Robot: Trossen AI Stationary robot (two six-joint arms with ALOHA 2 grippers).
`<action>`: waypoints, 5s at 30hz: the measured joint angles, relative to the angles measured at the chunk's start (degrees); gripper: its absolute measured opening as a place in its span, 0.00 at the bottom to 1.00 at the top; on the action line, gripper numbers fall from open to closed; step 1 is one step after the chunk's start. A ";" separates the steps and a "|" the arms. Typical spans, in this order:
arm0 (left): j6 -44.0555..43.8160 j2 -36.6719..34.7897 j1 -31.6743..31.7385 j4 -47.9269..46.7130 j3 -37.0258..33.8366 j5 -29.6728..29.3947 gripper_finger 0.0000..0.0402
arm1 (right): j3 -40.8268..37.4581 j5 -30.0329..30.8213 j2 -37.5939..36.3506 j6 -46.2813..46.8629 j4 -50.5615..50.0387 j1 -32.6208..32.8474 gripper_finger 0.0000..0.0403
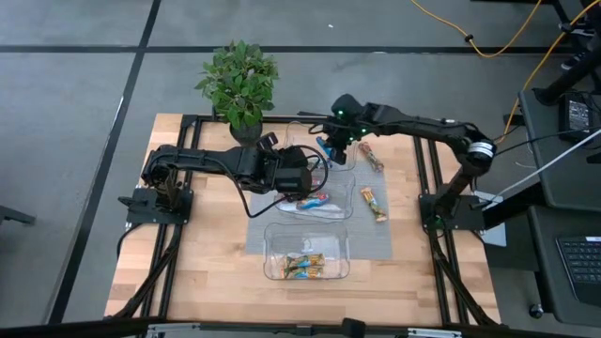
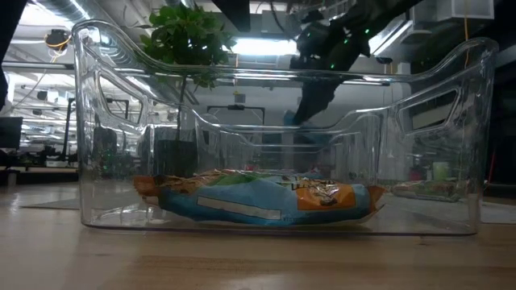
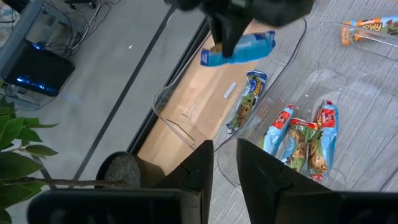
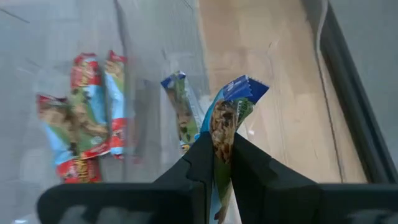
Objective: Pick and place Granola Bars by type
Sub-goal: Put the blue granola bar into the top transparent bin, then put the yellow granola bar into the bottom transparent bin
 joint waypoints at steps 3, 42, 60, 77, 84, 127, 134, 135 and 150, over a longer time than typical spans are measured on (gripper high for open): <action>0.02 0.00 0.00 0.00 0.00 -0.02 0.16 | 0.00 0.21 2.18 -0.41 0.66 0.00 0.12; -1.49 0.00 0.12 0.15 0.00 -0.04 0.15 | 0.11 1.83 1.62 0.74 0.02 0.11 0.43; 0.18 0.00 0.12 -0.30 0.00 -0.17 0.15 | -8.04 7.86 -18.88 11.23 -22.00 0.60 0.43; 2.14 0.00 0.13 -0.28 0.00 -0.09 0.14 | -31.47 7.51 -35.88 36.46 -20.13 12.40 0.43; 1.57 0.00 -0.01 -0.28 0.00 0.25 0.13 | -37.49 5.84 -35.74 41.77 -10.50 15.56 0.56; 0.60 0.00 -1.11 -0.26 0.00 0.42 0.12 | -41.66 12.34 -19.13 51.27 -0.88 21.38 0.67; 0.59 0.00 -1.11 -0.26 0.00 0.42 0.11 | -41.66 12.33 -19.13 50.97 -0.62 21.38 0.43; 0.60 0.00 -1.11 -0.26 0.00 0.42 0.11 | -41.66 12.32 -19.13 50.97 -0.62 21.38 0.39; 0.59 0.00 -1.01 -0.26 0.00 0.39 0.11 | -39.15 8.73 -19.24 46.71 -6.20 21.38 0.13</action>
